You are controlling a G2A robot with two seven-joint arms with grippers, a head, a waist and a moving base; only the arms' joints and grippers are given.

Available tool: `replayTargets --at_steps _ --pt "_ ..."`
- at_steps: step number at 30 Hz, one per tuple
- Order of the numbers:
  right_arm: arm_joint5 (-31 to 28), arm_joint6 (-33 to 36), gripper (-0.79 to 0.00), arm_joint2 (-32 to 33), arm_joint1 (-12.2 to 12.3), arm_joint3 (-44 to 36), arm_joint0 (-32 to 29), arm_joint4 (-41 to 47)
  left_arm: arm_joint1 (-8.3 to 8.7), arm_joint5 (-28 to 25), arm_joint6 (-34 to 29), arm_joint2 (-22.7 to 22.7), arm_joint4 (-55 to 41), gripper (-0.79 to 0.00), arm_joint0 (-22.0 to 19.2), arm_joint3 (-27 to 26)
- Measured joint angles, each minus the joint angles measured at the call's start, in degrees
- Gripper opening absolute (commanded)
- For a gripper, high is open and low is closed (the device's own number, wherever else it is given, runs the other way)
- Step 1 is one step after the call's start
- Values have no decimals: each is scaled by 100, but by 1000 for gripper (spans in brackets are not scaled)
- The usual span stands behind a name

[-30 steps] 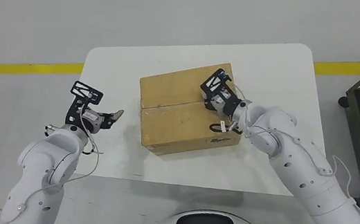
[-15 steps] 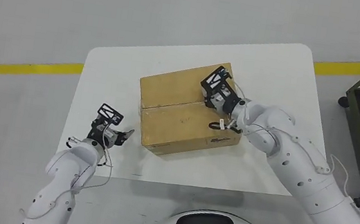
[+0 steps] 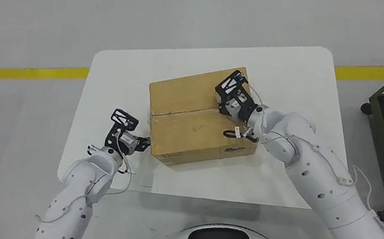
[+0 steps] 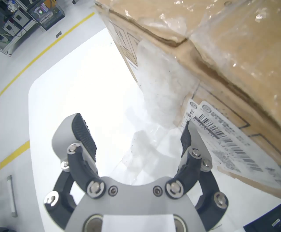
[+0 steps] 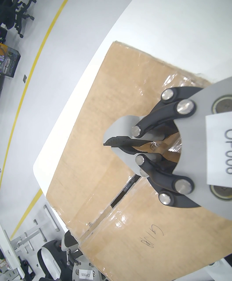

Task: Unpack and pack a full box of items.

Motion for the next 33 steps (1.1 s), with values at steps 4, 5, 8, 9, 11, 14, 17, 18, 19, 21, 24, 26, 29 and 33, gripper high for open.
replayTargets --at_steps 4,5,8,9,11,14,17,18,19,21,24,26,29,33 --pt "-46 17 -785 34 -6 6 18 -26 -21 213 67 -57 -123 0 24 -69" --pt "-58 19 -785 42 -7 5 23 -32 -23 267 77 -81 -122 0 31 -102" --pt "-80 24 -785 61 -14 -3 30 -42 -27 441 125 -161 -64 0 52 -210" --pt "-83 23 -785 64 -18 -8 31 -43 -30 494 146 -185 -45 0 65 -245" --pt "-85 17 -785 64 -25 -19 30 -47 -36 549 163 -225 -118 0 82 -280" --pt "-89 15 -785 60 -37 -29 29 -59 -42 574 161 -281 -186 0 103 -347" --pt "-93 13 -785 63 -47 -35 23 -62 -44 595 206 -336 -160 0 137 -441" --pt "-98 14 -785 66 -51 -36 20 -63 -45 626 215 -360 -153 0 151 -475" --pt "-101 17 -785 69 -53 -38 16 -65 -47 646 219 -376 -154 0 160 -500" --pt "-102 20 -785 75 -57 -48 2 -77 -50 668 224 -417 -164 0 174 -548" --pt "-114 31 -785 88 -62 -62 -19 -84 -52 714 240 -511 -209 0 186 -610" --pt "-117 38 -785 99 -66 -72 -28 -78 -52 756 237 -586 -242 0 192 -660" --pt "-108 44 -785 113 -72 -88 -42 -87 -52 804 222 -705 -325 0 190 -769" --pt "-113 54 -785 129 -80 -106 -63 -104 -57 779 173 -807 -455 0 177 -893"
